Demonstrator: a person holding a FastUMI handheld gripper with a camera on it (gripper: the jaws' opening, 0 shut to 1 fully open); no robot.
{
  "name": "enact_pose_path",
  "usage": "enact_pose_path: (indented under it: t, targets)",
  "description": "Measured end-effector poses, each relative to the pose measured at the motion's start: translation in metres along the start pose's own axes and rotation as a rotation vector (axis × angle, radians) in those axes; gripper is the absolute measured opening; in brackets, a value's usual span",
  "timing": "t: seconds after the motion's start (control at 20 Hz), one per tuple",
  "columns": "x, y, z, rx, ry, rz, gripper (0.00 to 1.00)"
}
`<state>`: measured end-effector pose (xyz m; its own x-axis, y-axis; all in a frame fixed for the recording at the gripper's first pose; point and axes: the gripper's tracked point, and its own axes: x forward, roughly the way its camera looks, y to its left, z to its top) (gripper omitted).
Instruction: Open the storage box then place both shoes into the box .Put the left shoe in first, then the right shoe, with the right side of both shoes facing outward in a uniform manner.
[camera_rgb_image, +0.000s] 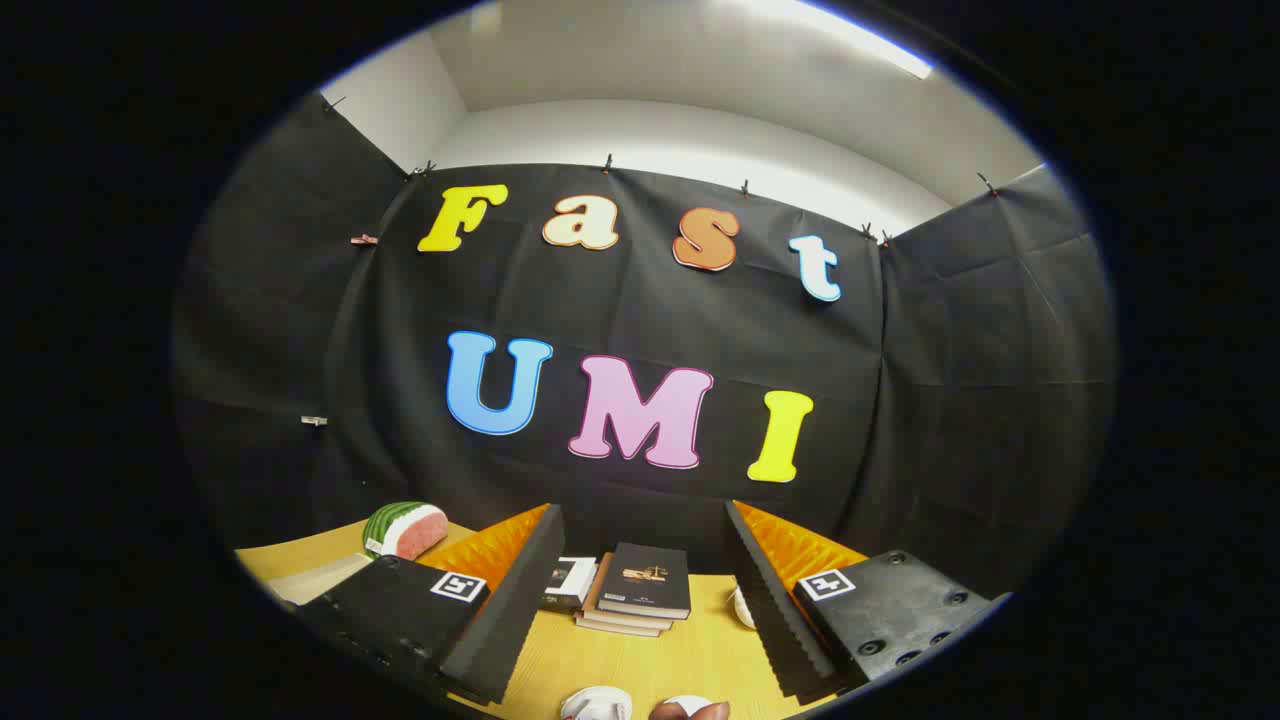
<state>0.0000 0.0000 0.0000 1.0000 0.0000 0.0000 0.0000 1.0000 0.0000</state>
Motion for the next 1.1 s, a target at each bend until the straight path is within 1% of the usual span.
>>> enact_pose_path:
  t: [0.4, 0.65, 0.75, 0.8, 0.85, 0.9, 1.0, 1.1]
  targets:
    - [-0.008, -0.015, 0.004, 0.005, -0.015, -0.029, 0.97]
    - [-0.007, -0.014, -0.001, 0.01, -0.001, -0.031, 0.97]
    - [-0.007, -0.008, -0.004, 0.016, 0.003, -0.017, 0.97]
    - [-0.007, -0.001, -0.007, 0.025, 0.011, 0.01, 0.97]
    - [-0.007, 0.014, -0.013, 0.046, 0.035, 0.073, 0.97]
    - [-0.01, 0.031, -0.024, 0.081, 0.072, 0.153, 0.97]
    - [-0.017, 0.067, -0.046, 0.193, 0.169, 0.314, 0.97]
    - [-0.019, 0.094, -0.071, 0.334, 0.289, 0.43, 0.97]
